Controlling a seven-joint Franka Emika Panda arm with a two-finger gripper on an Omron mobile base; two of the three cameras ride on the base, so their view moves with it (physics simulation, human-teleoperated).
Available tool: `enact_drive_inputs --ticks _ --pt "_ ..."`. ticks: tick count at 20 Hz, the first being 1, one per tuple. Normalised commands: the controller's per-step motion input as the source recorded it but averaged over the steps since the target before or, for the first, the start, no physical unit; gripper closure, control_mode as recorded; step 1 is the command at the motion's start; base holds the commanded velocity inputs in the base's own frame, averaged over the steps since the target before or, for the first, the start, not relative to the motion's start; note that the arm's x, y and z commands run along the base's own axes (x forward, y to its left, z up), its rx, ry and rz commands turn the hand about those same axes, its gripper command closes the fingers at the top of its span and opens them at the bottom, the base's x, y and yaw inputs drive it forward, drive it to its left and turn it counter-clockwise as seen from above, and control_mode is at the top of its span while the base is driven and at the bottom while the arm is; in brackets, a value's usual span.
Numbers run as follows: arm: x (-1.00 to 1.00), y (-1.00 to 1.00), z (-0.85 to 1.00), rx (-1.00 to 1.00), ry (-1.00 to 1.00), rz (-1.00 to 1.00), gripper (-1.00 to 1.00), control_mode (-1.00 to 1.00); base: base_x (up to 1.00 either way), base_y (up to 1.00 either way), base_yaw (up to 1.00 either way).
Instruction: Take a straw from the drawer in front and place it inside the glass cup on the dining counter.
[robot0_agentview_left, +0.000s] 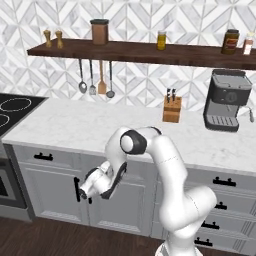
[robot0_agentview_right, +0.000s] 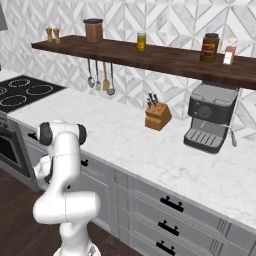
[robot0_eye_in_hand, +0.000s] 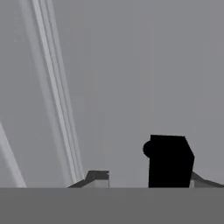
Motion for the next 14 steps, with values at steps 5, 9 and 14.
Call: enact_drive_inputs --ticks 5,9,14 --pt "-0.25 0.24 -0.82 0.20 0.38 0.13 1.00 -1.00 0.00 0.00 0.00" --pt "-1.00 0.34 -0.57 0.28 0.33 0.25 1.00 -1.00 0.00 0.00 0.00" --pt "-1.00 0.52 -0.21 0.23 0.36 0.21 1.00 -1.00 0.00 0.00 0.00"
